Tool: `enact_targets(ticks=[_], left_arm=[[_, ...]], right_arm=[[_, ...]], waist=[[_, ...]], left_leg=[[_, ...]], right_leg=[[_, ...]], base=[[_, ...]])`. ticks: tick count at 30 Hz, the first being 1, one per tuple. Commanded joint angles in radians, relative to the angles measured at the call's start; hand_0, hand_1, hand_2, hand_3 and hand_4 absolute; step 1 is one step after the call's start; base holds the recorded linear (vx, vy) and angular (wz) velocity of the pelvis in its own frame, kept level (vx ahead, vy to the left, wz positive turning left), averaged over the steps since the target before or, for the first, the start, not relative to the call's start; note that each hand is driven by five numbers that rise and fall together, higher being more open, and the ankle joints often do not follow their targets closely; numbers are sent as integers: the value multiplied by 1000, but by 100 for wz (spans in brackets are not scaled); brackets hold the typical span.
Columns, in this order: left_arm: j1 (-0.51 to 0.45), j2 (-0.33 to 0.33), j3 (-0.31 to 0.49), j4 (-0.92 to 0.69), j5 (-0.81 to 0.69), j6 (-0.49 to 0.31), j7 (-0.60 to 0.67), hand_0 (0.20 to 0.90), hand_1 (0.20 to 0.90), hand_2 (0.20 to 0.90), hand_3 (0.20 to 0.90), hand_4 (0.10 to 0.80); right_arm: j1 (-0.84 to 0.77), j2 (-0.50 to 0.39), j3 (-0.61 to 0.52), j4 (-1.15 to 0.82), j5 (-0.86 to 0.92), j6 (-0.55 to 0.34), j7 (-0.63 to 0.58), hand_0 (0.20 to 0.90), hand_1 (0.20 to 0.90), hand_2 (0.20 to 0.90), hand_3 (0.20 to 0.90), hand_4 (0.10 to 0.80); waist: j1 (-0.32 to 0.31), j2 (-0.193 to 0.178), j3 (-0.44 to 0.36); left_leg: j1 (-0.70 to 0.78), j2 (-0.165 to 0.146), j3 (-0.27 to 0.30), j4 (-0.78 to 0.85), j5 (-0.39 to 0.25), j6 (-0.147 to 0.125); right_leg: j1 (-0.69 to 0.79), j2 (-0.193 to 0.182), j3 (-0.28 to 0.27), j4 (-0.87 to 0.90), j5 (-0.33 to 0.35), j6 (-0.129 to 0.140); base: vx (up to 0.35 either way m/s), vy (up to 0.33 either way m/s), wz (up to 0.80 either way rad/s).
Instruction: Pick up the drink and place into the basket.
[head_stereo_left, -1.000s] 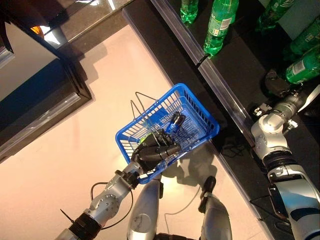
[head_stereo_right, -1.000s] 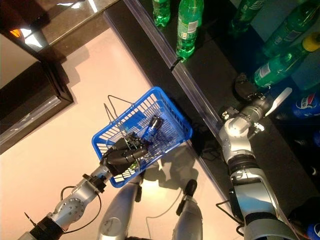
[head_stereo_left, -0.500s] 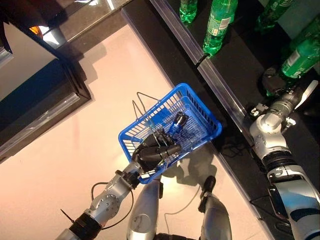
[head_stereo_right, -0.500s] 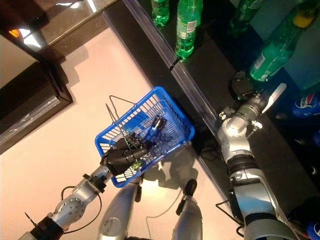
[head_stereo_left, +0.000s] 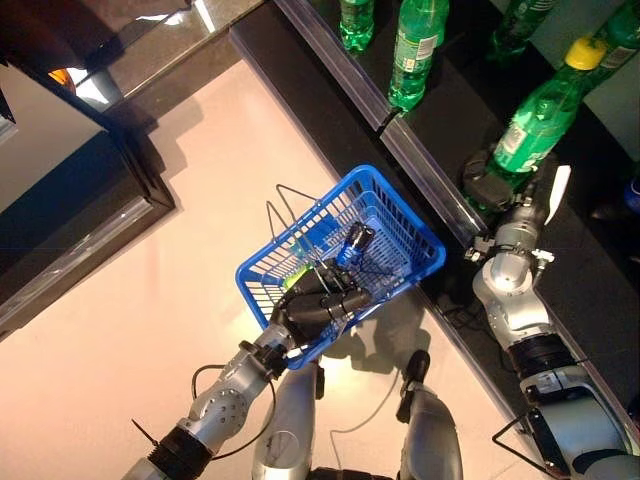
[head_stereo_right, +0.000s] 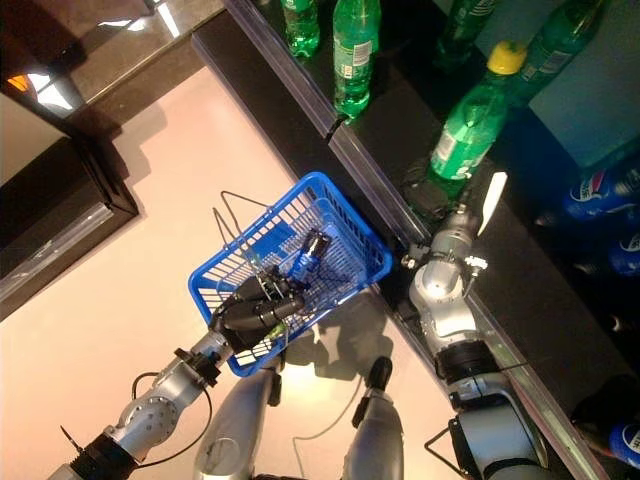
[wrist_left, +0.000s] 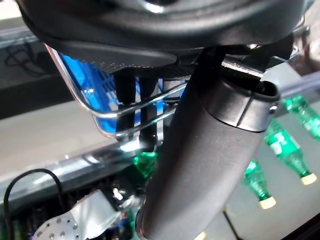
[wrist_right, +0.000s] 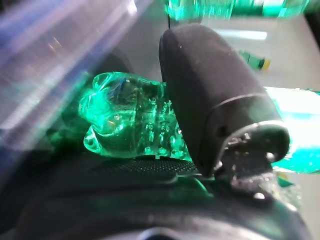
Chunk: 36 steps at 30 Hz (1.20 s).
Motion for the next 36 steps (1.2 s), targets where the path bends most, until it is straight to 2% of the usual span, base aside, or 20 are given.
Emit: enact_targets(ticks=[1,5,11,20,26,31,36], left_arm=[[-143,-103,110,-410,61,-128,-190,300,300,300,200,100],[-133,-114,121,-421,79,-117,-190,300,300,300,200,100],[-131,-128,116,-440,90,-75,-199,300,300,300,200,100],[-121,-136,68,-452,102,-57,-213,300,300,300,200,100],[-98,-135,60,-461,90,-62,-265,300,300,300,200,100],[-75,-126,54,-480,77,-60,-272,300,300,300,200,100],[-3,-124,85,-493,50,-35,-297,300,300,300,200,100]], right_arm=[[-104,-47,32,-326,-115,-107,96,300,300,300,200,100],[-63,-23,47,-425,-146,-109,187,300,300,300,200,100],[-44,0,86,-548,-93,-77,305,300,300,300,200,100],[6,37,167,-548,-69,-8,343,300,300,300,200,100],[43,42,207,-499,-99,60,323,300,300,300,200,100],[95,42,220,-429,-115,90,254,300,300,300,200,100],[197,34,201,-346,-209,158,184,300,300,300,200,100]], waist=[[-11,-7,-23],[-19,-12,-23],[-19,-24,-23],[-10,-28,-73],[0,-28,-105],[8,-24,-134],[15,-21,-176]], left_leg=[[40,-10,-47,108,-117,-48],[63,-8,-39,100,-115,-49],[109,-7,-33,96,-115,-55],[176,-10,-36,73,-112,-58],[207,-10,-34,76,-119,-62],[243,-2,-24,79,-125,-70],[280,4,-16,85,-134,-75]], right_leg=[[7,5,0,-48,114,-1],[23,5,3,-48,112,0],[66,5,7,-50,107,4],[137,6,1,-63,98,6],[174,1,-9,-62,87,6],[221,-5,-34,-65,79,8],[257,-12,-45,-56,68,16]], base=[[-27,45,-11],[-12,28,-7],[0,0,0],[79,30,0],[113,23,3],[174,17,9],[206,25,8]])
